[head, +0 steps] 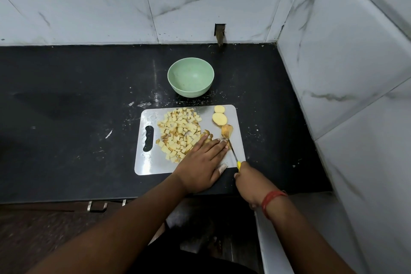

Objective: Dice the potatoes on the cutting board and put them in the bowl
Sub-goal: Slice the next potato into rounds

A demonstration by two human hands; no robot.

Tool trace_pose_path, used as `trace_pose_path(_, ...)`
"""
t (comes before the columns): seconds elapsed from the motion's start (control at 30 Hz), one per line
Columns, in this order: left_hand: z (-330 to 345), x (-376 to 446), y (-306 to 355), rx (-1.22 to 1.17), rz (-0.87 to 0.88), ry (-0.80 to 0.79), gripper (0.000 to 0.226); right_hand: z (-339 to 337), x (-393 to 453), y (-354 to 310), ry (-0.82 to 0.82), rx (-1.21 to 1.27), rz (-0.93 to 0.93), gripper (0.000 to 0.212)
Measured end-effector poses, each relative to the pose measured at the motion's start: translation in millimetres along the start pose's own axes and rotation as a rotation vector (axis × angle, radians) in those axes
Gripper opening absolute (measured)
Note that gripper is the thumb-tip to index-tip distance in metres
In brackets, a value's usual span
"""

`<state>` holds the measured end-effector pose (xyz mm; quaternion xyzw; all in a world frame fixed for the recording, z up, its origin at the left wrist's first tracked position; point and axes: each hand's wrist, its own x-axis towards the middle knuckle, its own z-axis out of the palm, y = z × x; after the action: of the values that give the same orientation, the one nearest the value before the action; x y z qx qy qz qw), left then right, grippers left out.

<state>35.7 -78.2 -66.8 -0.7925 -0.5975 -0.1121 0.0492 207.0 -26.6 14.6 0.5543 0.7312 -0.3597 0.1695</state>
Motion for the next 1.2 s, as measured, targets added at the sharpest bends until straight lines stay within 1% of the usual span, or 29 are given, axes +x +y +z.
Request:
trace_pose_path(0.1,-1,0,0,0.011,-0.003,0.0,0.057,1,4,1,0.013,-0.048,-0.019,0.014)
trace_pose_path(0.17,-1,0,0,0.019,-0.006,-0.012,0.058,4,3,3,0.007,-0.037,-0.027,0.016)
trace_pose_path(0.2,-1,0,1,0.023,-0.008,-0.017,0.058,7,2,5,0.004,-0.028,-0.033,0.015)
trace_pose_path(0.27,-1,0,1,0.028,-0.011,-0.021,0.059,14,-4,11,0.002,-0.045,-0.035,0.007)
trace_pose_path(0.4,0,-1,2,0.028,-0.019,-0.013,0.058,21,-19,21,-0.007,-0.034,-0.018,0.005)
trace_pose_path(0.5,0,-3,3,0.024,-0.029,-0.014,0.058,16,-28,20,0.068,0.067,-0.025,0.007)
trace_pose_path(0.57,0,-4,3,0.015,-0.04,-0.003,0.058,13,-30,15,0.114,0.084,-0.046,0.009)
trace_pose_path(0.63,-1,-5,3,0.007,-0.041,0.011,0.057,11,-29,8,0.123,0.081,-0.059,0.011)
trace_pose_path(0.77,0,-5,2,-0.004,-0.03,0.016,0.055,10,-21,-1,0.089,0.032,-0.046,0.014)
trace_pose_path(0.87,0,-4,2,0.003,-0.034,0.016,0.055,10,-15,-5,0.066,0.01,-0.017,0.01)
trace_pose_path(1.0,0,-3,2,-0.007,-0.038,0.024,0.054,10,-8,-7,0.046,-0.014,-0.004,0.02)
trace_pose_path(1.2,1,-3,2,-0.005,-0.05,0.015,0.054,9,4,-8,0.01,-0.083,0.002,0.017)
